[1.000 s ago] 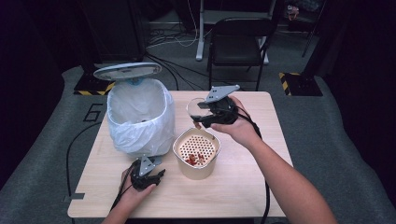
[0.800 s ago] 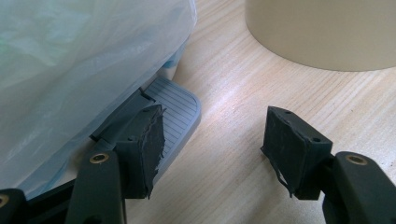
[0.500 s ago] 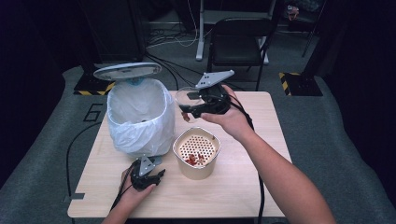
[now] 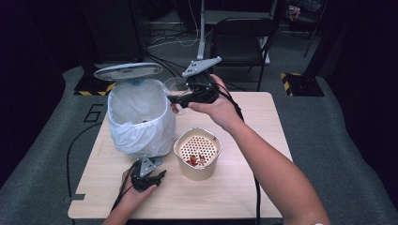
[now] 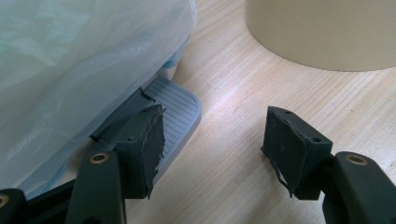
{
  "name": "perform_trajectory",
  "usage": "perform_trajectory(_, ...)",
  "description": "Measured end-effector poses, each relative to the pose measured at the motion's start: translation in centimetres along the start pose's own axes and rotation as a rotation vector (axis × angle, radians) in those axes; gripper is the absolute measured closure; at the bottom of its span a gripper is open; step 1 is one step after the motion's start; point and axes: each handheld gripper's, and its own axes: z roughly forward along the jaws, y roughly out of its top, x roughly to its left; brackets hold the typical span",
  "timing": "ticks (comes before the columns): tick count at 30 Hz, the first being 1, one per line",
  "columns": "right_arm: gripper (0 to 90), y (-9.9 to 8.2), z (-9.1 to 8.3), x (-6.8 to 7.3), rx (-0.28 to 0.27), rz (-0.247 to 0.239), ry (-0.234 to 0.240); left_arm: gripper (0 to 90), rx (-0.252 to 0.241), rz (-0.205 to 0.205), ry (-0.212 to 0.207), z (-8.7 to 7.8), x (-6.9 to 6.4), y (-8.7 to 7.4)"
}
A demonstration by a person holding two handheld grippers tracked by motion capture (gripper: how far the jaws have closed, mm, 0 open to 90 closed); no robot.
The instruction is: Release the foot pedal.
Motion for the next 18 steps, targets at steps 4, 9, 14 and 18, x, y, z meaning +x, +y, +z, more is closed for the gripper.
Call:
perform_trajectory(4,47.0,0.6,0.8,0.2,-0.001,0.004,0.009,38.1,0.004,-0.004,0.001,-0.1,0.0,0.0)
perform_trajectory(9,46.9,1.2,1.8,0.4,-0.001,0.005,0.014,38.1,0.030,0.010,-0.019,-0.2,0.2,0.1)
perform_trajectory(14,46.9,1.7,2.6,0.6,-0.005,0.012,0.028,38.1,0.031,0.010,-0.019,-0.3,0.2,0.1)
perform_trajectory(18,46.9,2.2,3.5,1.0,-0.005,0.004,0.033,38.1,0.031,0.011,-0.019,-0.3,0.2,0.1)
